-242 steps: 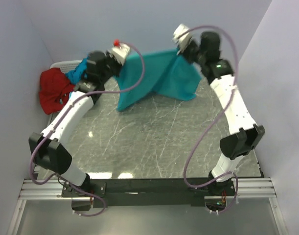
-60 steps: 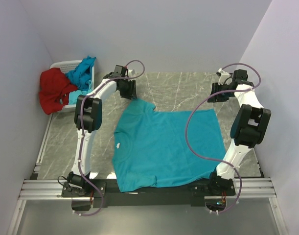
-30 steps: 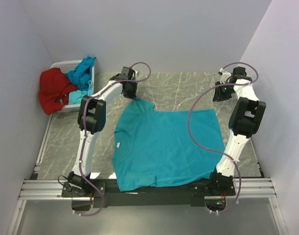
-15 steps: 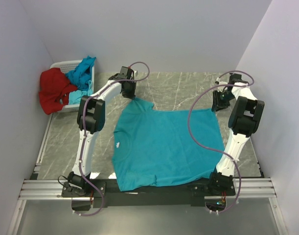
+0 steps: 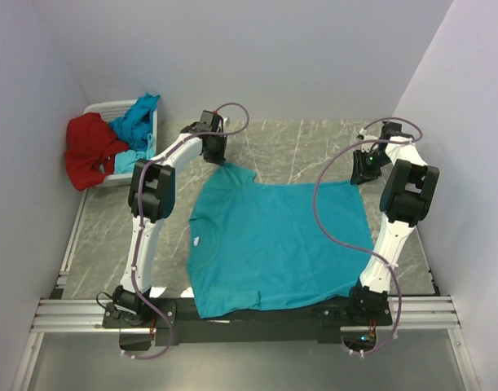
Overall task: Fold and stack the t-shirts
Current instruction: Flatten the tshirt out
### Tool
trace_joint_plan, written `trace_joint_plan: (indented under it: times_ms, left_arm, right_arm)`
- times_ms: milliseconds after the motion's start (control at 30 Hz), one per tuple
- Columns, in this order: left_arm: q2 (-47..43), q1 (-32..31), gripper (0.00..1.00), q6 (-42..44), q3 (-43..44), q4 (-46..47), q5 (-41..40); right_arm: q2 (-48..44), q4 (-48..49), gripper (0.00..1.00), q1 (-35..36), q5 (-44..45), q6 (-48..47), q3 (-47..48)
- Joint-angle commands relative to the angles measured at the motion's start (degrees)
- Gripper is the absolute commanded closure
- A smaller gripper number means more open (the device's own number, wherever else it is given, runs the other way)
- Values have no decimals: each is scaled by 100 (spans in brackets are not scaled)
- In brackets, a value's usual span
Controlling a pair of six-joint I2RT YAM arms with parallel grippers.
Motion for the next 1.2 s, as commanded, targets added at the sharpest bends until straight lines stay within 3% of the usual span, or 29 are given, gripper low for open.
trace_joint_plan:
  times_ms: [0, 233, 767, 967, 1167]
  left_arm:
    - [-57, 48, 100, 157, 158, -210, -35]
    - [-66, 39, 100, 166, 140, -210, -18]
    - [-75, 39, 100, 183, 184, -237, -18]
    - [-75, 48, 100, 192, 193, -237, -26]
    - [-372, 109, 100, 324, 114, -105, -44]
  right_arm:
    - [190, -128, 61, 65, -13, 9, 349]
    - [427, -357, 61, 214, 22, -43, 798]
    - [427, -401, 67, 206, 259, -254, 789]
    - [410, -357, 96, 214, 224, -246, 807]
    - [-274, 161, 100, 241, -135, -272, 360]
